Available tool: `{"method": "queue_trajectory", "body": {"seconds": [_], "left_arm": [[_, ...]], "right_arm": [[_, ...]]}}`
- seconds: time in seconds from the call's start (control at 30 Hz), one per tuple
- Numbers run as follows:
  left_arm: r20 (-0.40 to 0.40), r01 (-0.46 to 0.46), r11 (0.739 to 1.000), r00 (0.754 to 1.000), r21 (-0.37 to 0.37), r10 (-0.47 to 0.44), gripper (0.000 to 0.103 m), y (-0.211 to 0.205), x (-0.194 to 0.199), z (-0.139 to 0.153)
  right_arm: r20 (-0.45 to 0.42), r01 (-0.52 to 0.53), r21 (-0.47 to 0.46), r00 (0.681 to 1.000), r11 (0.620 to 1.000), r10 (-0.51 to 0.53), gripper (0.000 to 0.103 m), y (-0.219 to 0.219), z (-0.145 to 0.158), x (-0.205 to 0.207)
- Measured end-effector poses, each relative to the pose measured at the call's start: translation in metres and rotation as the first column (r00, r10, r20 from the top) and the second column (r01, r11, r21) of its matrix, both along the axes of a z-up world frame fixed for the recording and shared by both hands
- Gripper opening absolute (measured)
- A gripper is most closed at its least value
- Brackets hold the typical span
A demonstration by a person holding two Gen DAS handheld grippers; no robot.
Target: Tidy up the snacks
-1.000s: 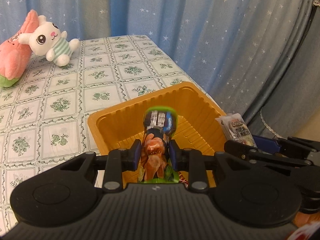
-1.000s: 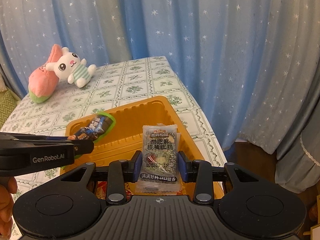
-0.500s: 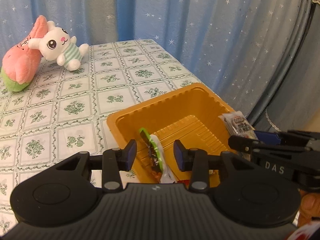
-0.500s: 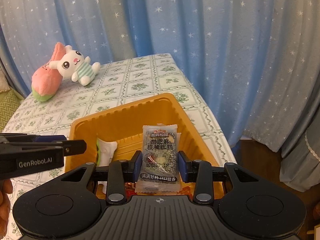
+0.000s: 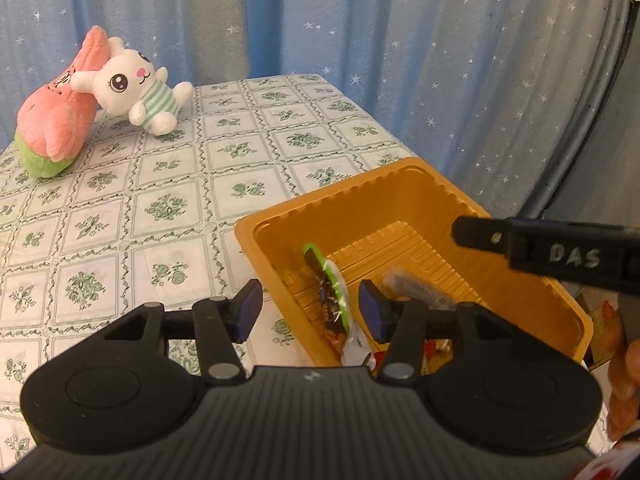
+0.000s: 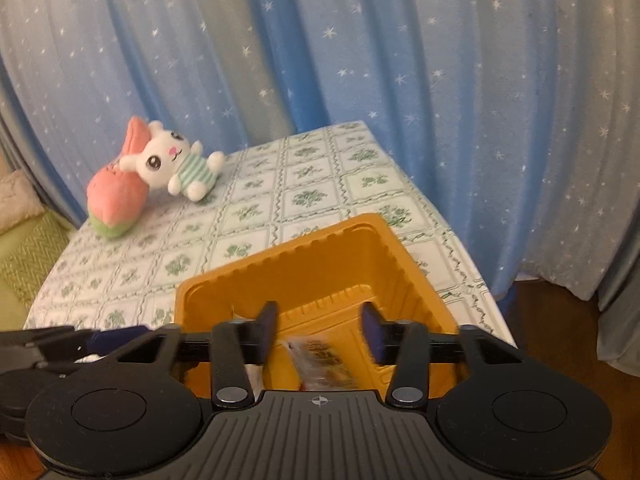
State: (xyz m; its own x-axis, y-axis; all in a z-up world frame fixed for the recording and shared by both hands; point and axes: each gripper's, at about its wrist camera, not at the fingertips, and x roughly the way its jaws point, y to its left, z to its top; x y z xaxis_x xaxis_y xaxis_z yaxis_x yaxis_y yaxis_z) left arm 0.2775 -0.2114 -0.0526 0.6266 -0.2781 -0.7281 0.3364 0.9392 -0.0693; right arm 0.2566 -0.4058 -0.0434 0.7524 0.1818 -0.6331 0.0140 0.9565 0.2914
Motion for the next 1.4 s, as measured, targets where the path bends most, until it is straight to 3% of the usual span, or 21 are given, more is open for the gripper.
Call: {"method": "queue_trajectory", "body": {"seconds": [0.2,0.47,0.53,0.77,1.1,1.4], "left_arm": [[-0.004,-0.015,1.0,1.0,-0.009,0.015,0.056,0.007,-0.008,0.001],[0.025,-0.026,0.999,0.999,-0.022,0.027,0.086,0.018,-0.032,0.011],[0.025,-0.021,0.999,0.999,-0.031,0.021,0.088,0.021,-0.039,0.014],[0.051,-0.021,0.999,0.998,-0.043,0.023,0.103,0.032,-0.072,0.029],[0.115,-0.093,0.991,0.988,-0.093,0.103,0.103,0.062,-0.13,0.056],[0.103,-0.148,0.986,0.982,-0.079,0.156,0.103,0.087,-0.184,0.072]], "right_arm": [[-0.019,0.028,-0.016,0.999,0.999,-0.028,0.058,-0.004,-0.001,-0.011],[-0.043,0.042,-0.028,0.998,0.999,-0.043,0.059,-0.009,0.004,-0.034],[-0.045,0.042,-0.033,0.998,0.999,-0.044,0.06,-0.009,0.007,-0.042],[-0.039,0.056,-0.021,0.998,0.998,-0.057,0.078,-0.006,0.025,-0.073],[-0.067,0.06,-0.029,0.996,0.998,-0.061,0.085,0.01,0.051,-0.125],[-0.062,0.082,-0.055,0.994,0.995,-0.086,0.086,0.029,0.066,-0.177]]}}
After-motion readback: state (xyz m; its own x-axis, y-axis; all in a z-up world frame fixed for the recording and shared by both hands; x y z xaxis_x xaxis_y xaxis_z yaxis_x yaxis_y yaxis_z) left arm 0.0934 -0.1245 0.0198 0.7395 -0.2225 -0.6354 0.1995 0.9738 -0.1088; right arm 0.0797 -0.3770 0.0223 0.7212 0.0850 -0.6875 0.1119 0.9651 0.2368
